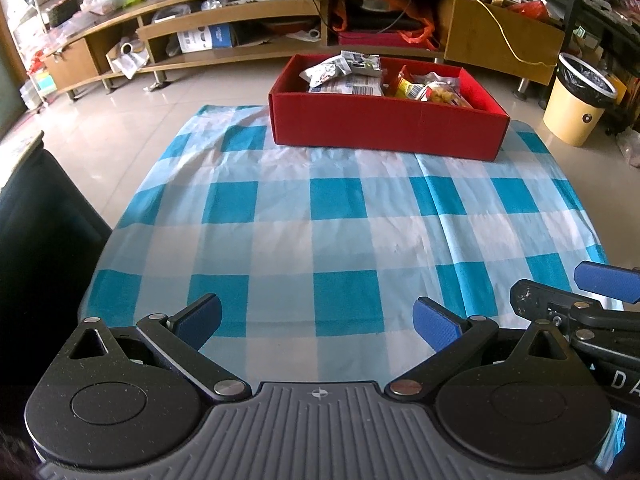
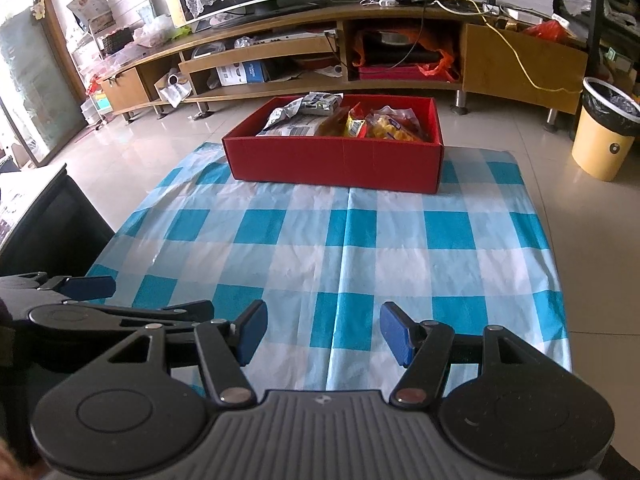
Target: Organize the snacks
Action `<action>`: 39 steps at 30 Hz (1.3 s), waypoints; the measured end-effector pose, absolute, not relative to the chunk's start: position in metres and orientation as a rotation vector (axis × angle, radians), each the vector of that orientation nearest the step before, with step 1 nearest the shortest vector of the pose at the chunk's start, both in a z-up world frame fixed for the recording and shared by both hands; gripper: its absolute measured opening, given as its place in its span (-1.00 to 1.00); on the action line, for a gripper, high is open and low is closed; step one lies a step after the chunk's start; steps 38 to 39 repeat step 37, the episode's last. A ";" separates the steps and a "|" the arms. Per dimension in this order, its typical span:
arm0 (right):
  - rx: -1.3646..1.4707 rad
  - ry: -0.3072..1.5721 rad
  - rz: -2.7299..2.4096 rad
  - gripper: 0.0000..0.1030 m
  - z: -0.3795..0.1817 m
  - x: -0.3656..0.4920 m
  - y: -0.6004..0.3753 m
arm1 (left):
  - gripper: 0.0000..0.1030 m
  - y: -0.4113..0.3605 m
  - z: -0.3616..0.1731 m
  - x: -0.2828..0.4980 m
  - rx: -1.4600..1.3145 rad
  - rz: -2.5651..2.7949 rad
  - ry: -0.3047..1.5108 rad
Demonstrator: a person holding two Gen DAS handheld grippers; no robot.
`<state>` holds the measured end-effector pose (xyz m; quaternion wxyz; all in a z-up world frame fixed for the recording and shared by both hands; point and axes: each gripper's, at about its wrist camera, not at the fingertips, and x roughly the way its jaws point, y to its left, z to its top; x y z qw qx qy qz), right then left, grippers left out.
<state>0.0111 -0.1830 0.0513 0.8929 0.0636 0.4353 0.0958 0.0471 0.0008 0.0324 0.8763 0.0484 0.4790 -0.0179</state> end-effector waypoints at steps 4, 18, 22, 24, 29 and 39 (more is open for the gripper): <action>0.133 0.903 0.200 0.14 0.051 0.011 -0.183 | 0.99 0.001 0.032 0.047 0.101 -0.036 1.000; 0.132 0.903 0.199 0.14 0.051 0.010 -0.184 | 0.99 0.000 0.032 0.048 0.101 -0.040 1.000; 0.131 0.903 0.199 0.14 0.051 0.010 -0.184 | 0.99 0.000 0.032 0.048 0.101 -0.039 0.999; 0.132 0.903 0.199 0.14 0.051 0.010 -0.184 | 0.99 0.000 0.032 0.047 0.102 -0.040 0.997; 0.131 0.904 0.199 0.14 0.051 0.010 -0.184 | 0.98 -0.001 0.033 0.048 0.105 -0.041 0.995; 0.132 0.903 0.199 0.14 0.051 0.010 -0.184 | 0.98 -0.002 0.033 0.048 0.103 -0.040 0.992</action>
